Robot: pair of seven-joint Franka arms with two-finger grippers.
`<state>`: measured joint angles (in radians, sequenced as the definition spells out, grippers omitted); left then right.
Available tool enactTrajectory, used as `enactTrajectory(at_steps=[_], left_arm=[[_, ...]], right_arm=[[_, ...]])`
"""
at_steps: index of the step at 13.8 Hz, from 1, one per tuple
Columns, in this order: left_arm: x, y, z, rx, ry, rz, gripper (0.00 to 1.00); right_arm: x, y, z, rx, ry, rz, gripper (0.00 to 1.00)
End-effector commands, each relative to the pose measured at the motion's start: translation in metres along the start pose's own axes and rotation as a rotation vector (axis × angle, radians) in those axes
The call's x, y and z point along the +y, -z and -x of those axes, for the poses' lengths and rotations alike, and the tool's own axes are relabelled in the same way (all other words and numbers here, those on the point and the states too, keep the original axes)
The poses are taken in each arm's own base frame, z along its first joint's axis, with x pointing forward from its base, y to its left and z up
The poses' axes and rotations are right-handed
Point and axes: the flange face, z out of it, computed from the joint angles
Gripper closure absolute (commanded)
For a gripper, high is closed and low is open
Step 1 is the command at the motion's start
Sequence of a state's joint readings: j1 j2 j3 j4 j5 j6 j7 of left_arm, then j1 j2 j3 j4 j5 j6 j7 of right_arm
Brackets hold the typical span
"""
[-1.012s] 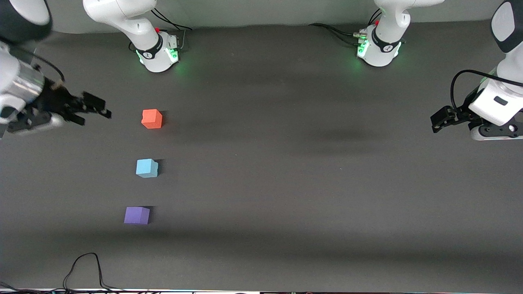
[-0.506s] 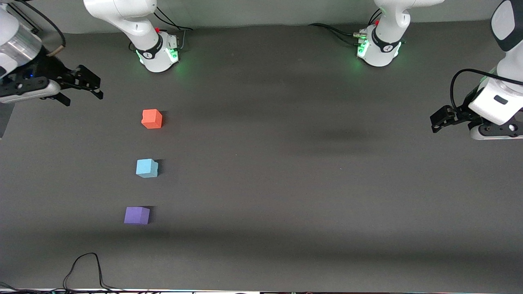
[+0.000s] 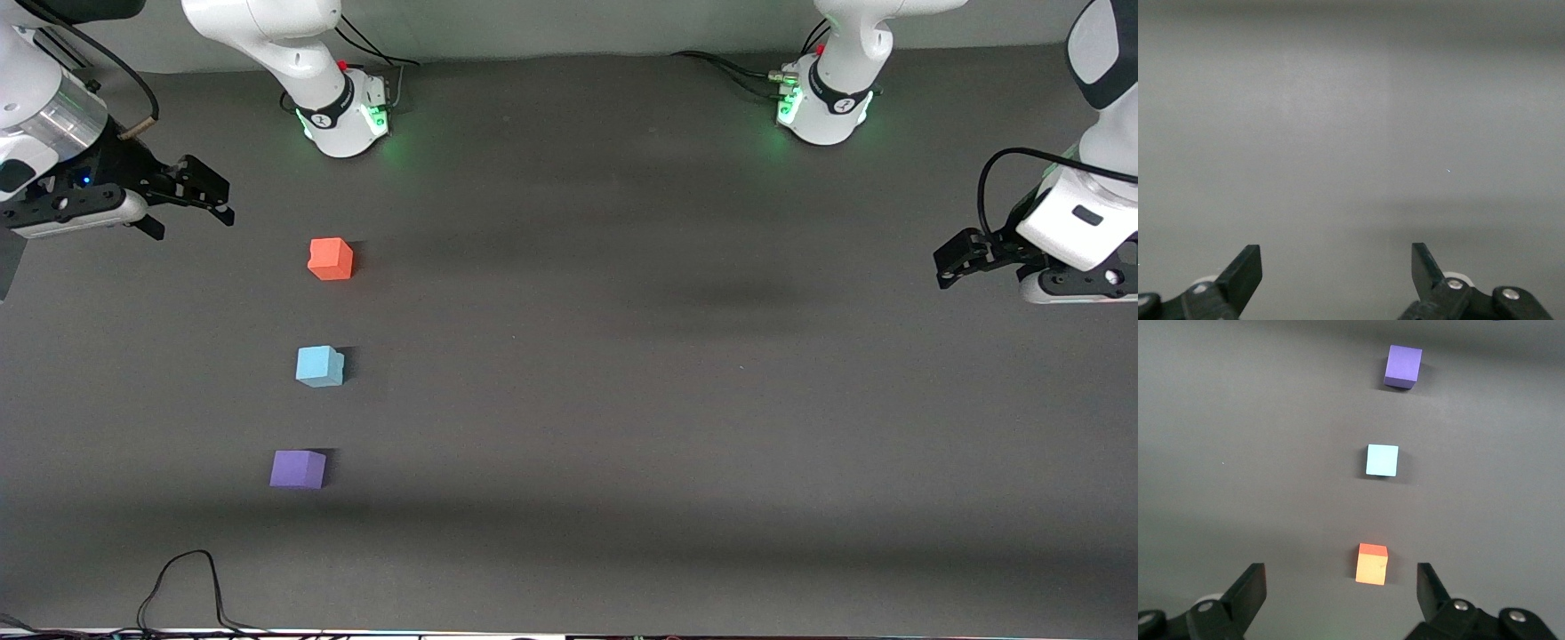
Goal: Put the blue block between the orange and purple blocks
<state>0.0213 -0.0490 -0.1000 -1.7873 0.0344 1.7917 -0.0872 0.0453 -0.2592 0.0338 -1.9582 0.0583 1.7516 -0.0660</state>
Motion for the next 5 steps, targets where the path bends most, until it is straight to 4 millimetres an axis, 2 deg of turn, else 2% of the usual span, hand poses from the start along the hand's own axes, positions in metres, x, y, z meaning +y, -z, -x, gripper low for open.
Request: enactTrajectory(at_steps=[1, 5], left_arm=[[0.0025, 0.0048, -0.0006, -0.011, -0.002, 0.007, 0.00], [0.0026, 0.0032, -0.0007, -0.014, 0.001, 0.007, 0.00]], right_arm=[[-0.0001, -0.0070, -0.0034, 0.006, -0.014, 0.015, 0.00], [0.0007, -0.0116, -0.0024, 0.002, -0.016, 0.014, 0.00]])
